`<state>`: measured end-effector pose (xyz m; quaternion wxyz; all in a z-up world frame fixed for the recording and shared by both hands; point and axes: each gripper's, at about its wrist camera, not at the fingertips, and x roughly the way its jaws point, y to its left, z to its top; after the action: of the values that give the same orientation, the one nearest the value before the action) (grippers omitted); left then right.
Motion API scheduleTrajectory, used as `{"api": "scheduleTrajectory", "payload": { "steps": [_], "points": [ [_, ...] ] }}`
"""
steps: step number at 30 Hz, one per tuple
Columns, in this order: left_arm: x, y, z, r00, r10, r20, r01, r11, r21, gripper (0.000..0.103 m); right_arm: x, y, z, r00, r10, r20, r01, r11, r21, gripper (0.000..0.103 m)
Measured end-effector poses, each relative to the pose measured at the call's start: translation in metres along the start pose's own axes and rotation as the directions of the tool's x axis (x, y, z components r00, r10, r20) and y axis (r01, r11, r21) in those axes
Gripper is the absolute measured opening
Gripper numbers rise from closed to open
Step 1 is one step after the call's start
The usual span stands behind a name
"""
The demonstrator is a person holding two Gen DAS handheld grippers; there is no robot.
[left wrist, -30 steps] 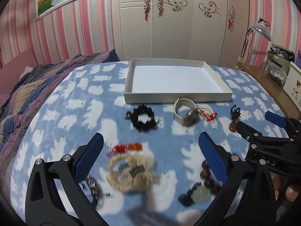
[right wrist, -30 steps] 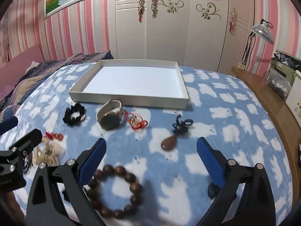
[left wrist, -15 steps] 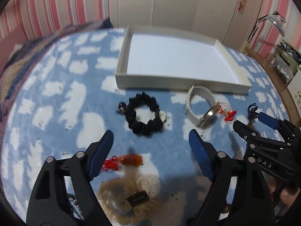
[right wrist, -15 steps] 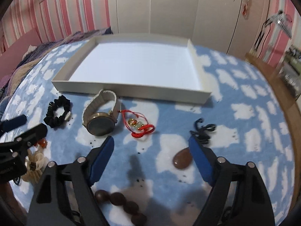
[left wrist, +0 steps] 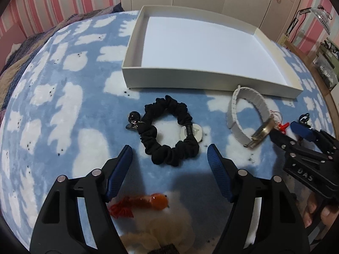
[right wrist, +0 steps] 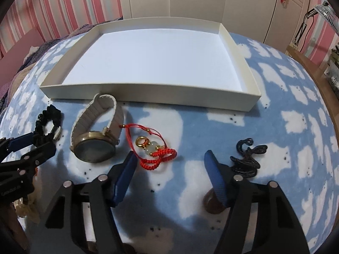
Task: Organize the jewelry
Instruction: 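Grasp the black scrunchie with the left tool while the right tool grasps the red string bracelet, then carry both items into the white tray and open both tools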
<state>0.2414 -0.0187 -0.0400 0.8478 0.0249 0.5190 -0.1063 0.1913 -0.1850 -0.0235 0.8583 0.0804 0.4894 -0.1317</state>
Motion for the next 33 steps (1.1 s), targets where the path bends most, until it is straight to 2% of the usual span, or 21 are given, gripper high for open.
{"api": "scheduleTrajectory", "payload": {
  "steps": [5, 7, 19, 24, 33],
  "points": [
    [0.004, -0.003, 0.006, 1.000, 0.013, 0.003, -0.013, 1.000, 0.018, 0.072, -0.001, 0.004, 0.002, 1.000, 0.000, 0.012, 0.001, 1.000, -0.027, 0.054],
    [0.005, -0.004, 0.009, 1.000, 0.022, -0.002, -0.022, 0.999, 0.024, 0.068, -0.002, 0.007, 0.002, 1.000, 0.003, 0.018, -0.002, 0.999, -0.041, 0.047],
    [0.005, -0.016, 0.014, 1.000, 0.022, 0.000, -0.022, 0.999, 0.042, 0.042, -0.004, 0.009, 0.000, 0.999, 0.040, 0.034, -0.038, 0.998, -0.054, 0.024],
    [0.003, -0.016, 0.012, 1.000, 0.027, 0.006, -0.027, 0.999, 0.044, 0.028, -0.006, 0.011, -0.001, 0.998, 0.032, 0.046, -0.029, 0.997, -0.066, 0.018],
    [0.003, -0.018, 0.013, 0.999, 0.034, 0.021, -0.035, 0.998, 0.048, 0.020, -0.009, 0.008, 0.001, 0.998, 0.024, 0.066, -0.021, 0.998, -0.051, 0.013]
  ]
}}
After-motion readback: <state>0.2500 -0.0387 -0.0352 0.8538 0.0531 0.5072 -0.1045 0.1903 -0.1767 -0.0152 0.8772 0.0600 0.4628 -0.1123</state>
